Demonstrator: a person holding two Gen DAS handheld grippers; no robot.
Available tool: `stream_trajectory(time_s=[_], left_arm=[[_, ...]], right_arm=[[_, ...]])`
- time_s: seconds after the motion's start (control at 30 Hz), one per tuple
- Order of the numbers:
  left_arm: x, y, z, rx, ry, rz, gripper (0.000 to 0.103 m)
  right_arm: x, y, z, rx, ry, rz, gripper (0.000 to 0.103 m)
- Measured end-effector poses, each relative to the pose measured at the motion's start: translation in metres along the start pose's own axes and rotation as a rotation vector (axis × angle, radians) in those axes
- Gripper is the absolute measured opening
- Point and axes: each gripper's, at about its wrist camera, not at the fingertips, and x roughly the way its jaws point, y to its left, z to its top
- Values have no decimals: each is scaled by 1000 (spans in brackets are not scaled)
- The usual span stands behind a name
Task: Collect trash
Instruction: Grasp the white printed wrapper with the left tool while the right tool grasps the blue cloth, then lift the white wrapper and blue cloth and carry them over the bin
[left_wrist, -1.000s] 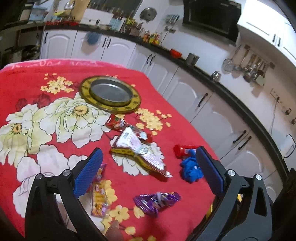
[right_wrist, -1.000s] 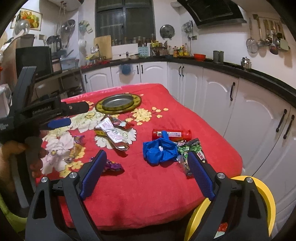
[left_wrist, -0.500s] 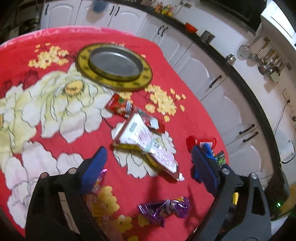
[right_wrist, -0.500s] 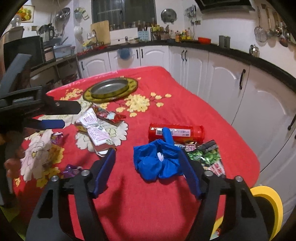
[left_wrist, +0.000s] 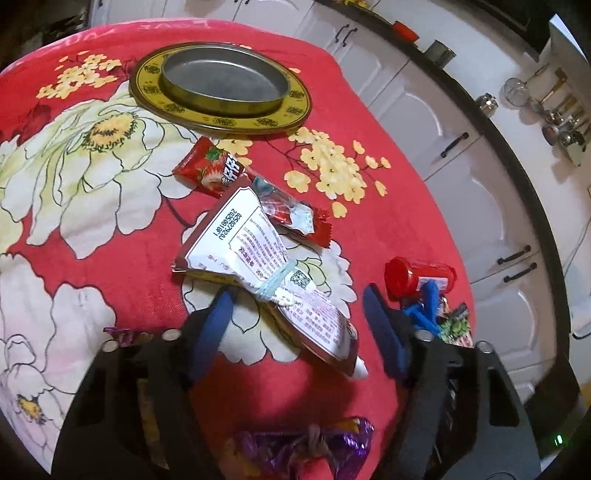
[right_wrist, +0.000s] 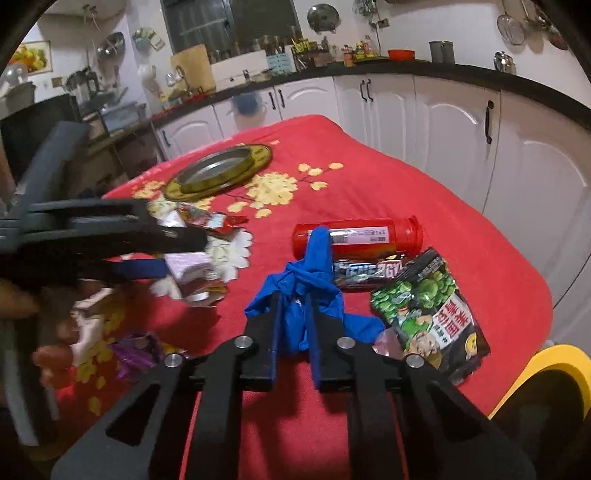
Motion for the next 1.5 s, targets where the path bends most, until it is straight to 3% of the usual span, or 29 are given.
stream_trajectory(time_s=[0.1, 0.27, 0.33, 0.6, 1.1, 1.5], left_arm=[[2, 3, -2, 2, -12, 22, 32], [1, 4, -6, 30, -22, 9, 28], [-1, 4, -7, 27, -17, -28, 21], [-29, 1, -19, 70, -83, -101, 20], [-105, 6, -31, 144, -304, -94, 20], [-131, 4, -43, 188, -371, -92, 20]], right_arm=[[-14, 4, -6, 3, -35, 21, 4], [-28, 12, -17, 5, -60, 40, 4], [-32, 14, -18, 0, -68, 39, 4], [-52, 16, -17, 21, -112, 53, 3], [-76, 42, -6, -26, -176, 87, 3], [-109, 57, 2, -66, -242, 83, 3]])
